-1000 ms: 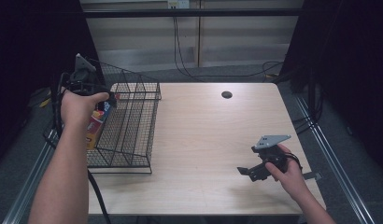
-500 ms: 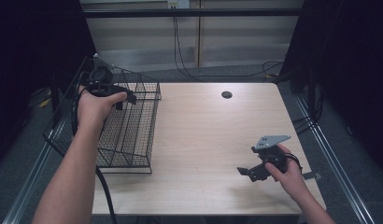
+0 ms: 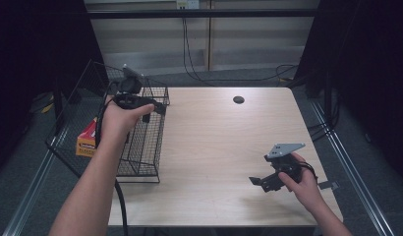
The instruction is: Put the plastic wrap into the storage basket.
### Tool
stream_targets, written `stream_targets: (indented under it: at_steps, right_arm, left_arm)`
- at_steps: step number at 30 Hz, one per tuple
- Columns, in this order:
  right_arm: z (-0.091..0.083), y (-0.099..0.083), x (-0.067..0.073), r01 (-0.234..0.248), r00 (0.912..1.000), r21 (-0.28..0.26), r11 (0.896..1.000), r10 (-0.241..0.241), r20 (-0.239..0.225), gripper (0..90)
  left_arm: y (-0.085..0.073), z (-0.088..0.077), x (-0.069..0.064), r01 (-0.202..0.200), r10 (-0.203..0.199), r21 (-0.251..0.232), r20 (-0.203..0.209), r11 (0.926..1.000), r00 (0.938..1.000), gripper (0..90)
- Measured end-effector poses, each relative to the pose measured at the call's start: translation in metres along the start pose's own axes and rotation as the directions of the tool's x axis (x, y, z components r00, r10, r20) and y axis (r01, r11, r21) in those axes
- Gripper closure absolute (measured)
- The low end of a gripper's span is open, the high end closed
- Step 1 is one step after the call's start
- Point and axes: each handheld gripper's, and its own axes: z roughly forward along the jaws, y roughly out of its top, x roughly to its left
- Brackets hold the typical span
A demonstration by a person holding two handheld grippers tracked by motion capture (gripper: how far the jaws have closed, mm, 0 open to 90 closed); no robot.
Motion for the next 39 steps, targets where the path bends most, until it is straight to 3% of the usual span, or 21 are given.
stream_targets:
  at_steps: [6,10,12,16,21,25,39]
  right_arm:
    - [0.001,0.0,0.001,0.005,1.0,0.003,1.0,-0.005,-0.001,1.7]
    - [0.001,0.0,0.001,0.003,1.0,0.004,1.0,-0.003,-0.001,1.7]
    - [0.001,0.0,0.0,0.004,1.0,0.002,1.0,-0.004,0.001,1.7]
    - [0.001,-0.001,0.0,0.006,1.0,0.004,1.0,-0.006,-0.005,1.7]
    - [0.003,-0.001,0.0,0.008,1.0,0.008,1.0,-0.008,-0.001,1.7]
    - [0.003,-0.002,0.0,0.002,1.0,0.015,1.0,-0.002,-0.003,1.8]
    - [0.003,-0.003,-0.001,0.007,1.0,0.012,1.0,-0.007,0.005,1.8]
  left_arm:
    - [-0.003,0.009,-0.01,-0.031,0.031,-0.017,0.025,0.9994,0.9992,12.7]
    - [-0.005,0.014,-0.019,-0.084,0.085,-0.015,0.027,0.9963,0.9961,11.8]
    - [-0.007,0.018,-0.024,-0.092,0.092,-0.018,0.046,0.9956,0.9947,11.1]
    - [-0.012,0.028,-0.034,-0.133,0.133,-0.012,0.077,0.9911,0.9881,10.8]
    - [-0.016,0.04,-0.047,-0.176,0.176,-0.01,0.085,0.9844,0.9807,10.6]
    - [-0.021,0.05,-0.055,-0.203,0.203,-0.013,0.127,0.9791,0.9709,10.5]
    - [-0.042,0.078,-0.073,-0.262,0.257,0.001,0.187,0.9651,0.9482,10.2]
